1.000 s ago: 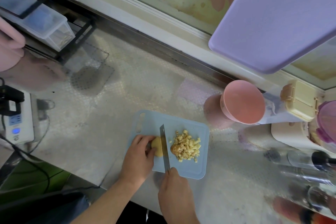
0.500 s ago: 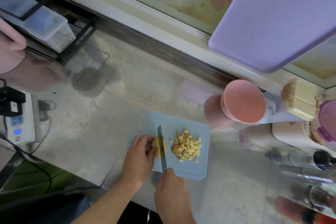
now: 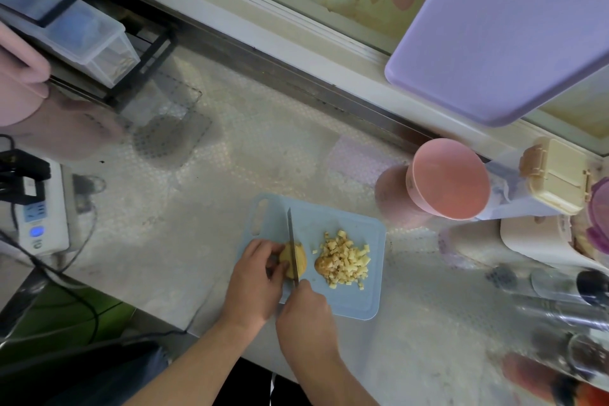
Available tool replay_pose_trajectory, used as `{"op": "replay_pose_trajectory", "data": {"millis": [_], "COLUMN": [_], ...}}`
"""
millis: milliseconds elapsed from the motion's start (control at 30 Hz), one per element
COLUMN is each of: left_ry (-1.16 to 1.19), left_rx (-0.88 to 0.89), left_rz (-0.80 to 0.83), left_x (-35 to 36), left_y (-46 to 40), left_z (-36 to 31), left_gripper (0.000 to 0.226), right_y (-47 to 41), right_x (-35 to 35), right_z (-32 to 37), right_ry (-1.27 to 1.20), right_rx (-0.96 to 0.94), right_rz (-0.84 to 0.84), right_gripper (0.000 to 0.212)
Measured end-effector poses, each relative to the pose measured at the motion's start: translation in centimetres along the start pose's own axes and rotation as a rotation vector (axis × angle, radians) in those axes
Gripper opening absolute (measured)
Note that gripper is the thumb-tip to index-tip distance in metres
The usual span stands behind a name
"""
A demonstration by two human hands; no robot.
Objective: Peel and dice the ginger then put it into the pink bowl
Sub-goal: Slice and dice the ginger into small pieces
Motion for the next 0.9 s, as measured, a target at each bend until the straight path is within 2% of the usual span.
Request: {"op": "replay_pose_trajectory", "data": {"millis": [167, 367, 667, 900], "left_ry": [-0.015, -0.011, 0.017, 0.012], "left_rx": [-0.015, -0.023, -0.042, -0.069], "left_rz": [-0.003, 0.010, -0.020, -0.016], "left_x": [0.0, -0.1, -0.3, -0.3], "left_y": [0.0, 0.2, 0.3, 0.3], "left_z": [0.0, -0.2, 0.0, 0.1], "left_gripper": [0.022, 0.020, 0.025, 0.022], "right_y": [0.3, 2.3, 2.6, 2.4], "right_x": [0.1, 0.4, -0.8, -0.3], "right_z": [-0.2, -1.9, -1.2, -1.1], "right_ry": [0.016, 0.008, -0.046, -0.014], "right_rx": [-0.007, 0.039, -0.019, -0.018], "right_rz": [-0.004, 0.085, 0.002, 0.013], "right_gripper": [0.009, 0.007, 0.014, 0.011]}}
Point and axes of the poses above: each hand's wrist, its own y-axis away from the middle knuckle, its own x-axis out of the palm, z = x × y, the point moved 8 cm from there along -y, towards the middle knuckle
